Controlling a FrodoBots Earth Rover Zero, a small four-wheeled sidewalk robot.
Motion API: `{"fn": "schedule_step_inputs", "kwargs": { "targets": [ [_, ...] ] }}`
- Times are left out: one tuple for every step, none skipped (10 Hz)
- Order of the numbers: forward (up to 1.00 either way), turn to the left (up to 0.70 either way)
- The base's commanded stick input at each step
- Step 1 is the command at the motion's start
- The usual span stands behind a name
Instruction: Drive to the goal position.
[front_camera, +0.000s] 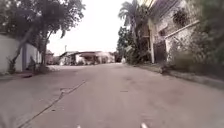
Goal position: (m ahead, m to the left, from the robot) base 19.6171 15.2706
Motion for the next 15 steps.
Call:
{"fn": "schedule_step_inputs", "kwargs": {
  "targets": [
    [1.00, -0.27],
    [1.00, -0.27],
    [1.00, -0.27],
    [1.00, -0.19],
    [1.00, -0.02],
    [1.00, 0.00],
    [1.00, 0.00],
    [1.00, 0.00],
    [1.00, 0.00],
    [1.00, 0.00],
    [1.00, 0.04],
    [1.00, 0.27],
    [1.00, 0.27],
    [1.00, 0.07],
    [1.00, 0.00]
  ]
}}
